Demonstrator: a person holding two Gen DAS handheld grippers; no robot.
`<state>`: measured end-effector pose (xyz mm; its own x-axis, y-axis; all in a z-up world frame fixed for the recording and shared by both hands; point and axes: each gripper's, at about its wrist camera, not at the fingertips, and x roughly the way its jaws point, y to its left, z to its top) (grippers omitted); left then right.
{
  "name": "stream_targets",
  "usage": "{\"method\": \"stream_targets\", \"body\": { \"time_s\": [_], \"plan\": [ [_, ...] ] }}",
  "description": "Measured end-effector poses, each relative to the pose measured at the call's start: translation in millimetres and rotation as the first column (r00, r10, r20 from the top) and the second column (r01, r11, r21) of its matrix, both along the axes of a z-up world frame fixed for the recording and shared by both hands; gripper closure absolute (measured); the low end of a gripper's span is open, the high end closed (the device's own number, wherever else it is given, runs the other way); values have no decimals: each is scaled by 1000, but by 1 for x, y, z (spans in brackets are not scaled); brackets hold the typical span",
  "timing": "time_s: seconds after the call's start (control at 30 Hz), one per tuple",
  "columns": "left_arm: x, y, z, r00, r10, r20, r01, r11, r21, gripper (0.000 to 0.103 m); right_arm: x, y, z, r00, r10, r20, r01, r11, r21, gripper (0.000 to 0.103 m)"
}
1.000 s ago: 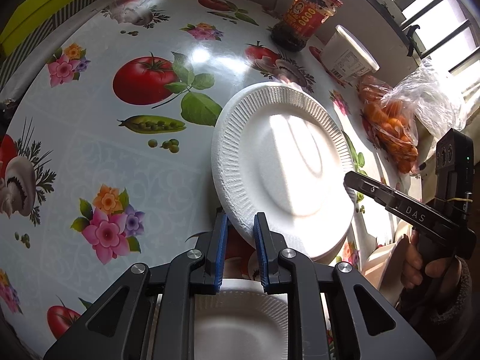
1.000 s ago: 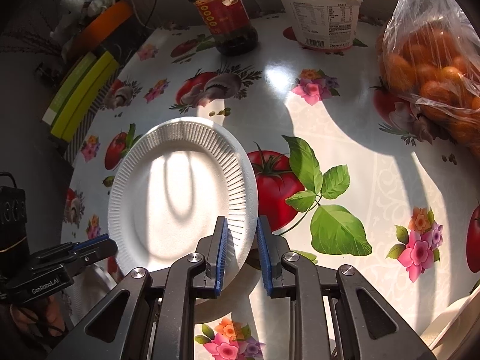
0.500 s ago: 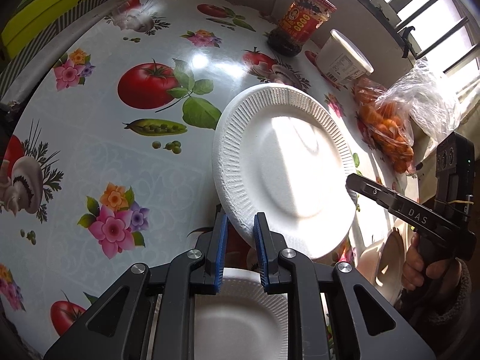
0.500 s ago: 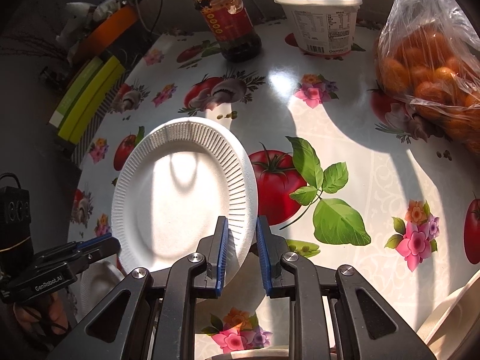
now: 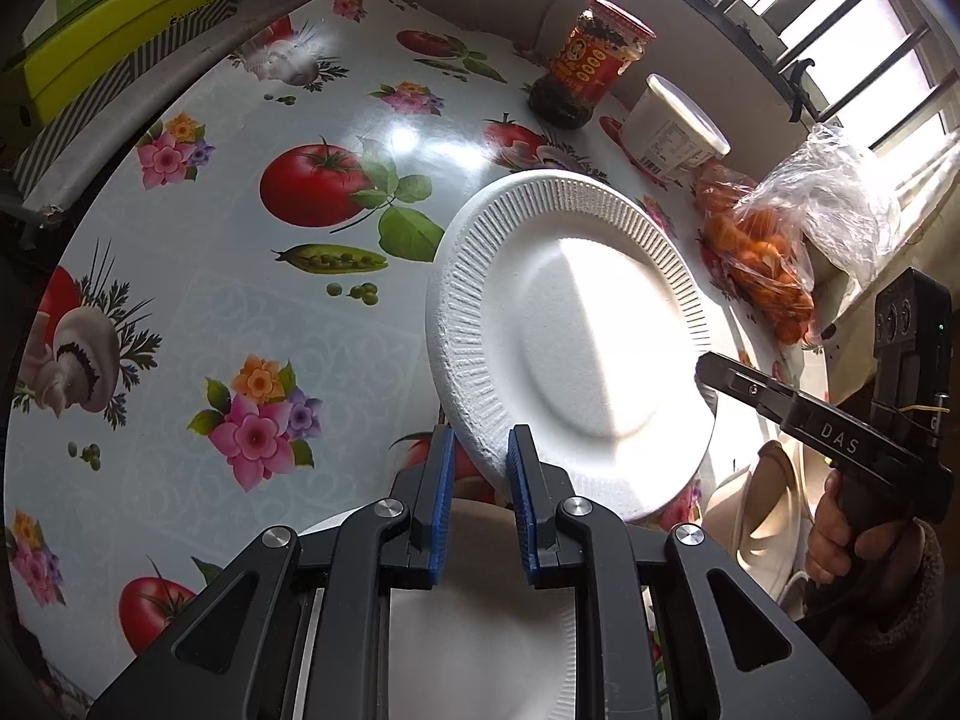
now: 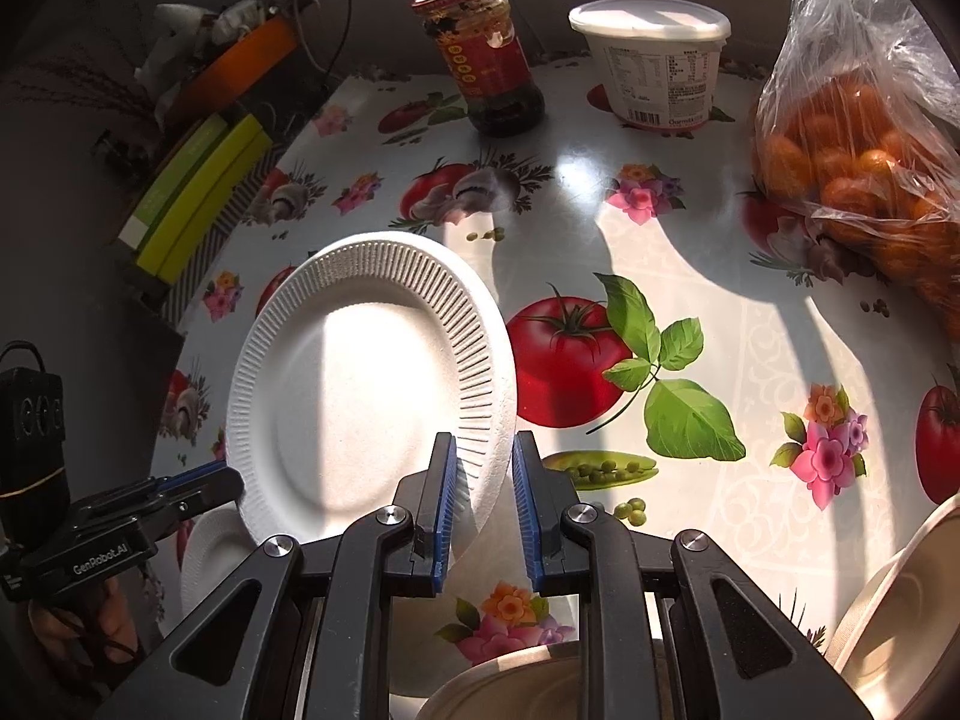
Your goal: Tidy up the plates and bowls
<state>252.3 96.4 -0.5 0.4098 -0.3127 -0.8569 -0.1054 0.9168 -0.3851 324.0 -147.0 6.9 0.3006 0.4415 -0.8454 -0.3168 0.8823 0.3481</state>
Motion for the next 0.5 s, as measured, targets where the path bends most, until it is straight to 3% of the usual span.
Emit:
{"method": "stream_targets", "body": {
  "time_s": [0.5],
  "plan": [
    [-26, 8, 13, 999, 11, 33, -12, 1000, 12, 84, -31, 9, 14, 999, 22, 26, -23, 1000, 3, 84]
  ]
}}
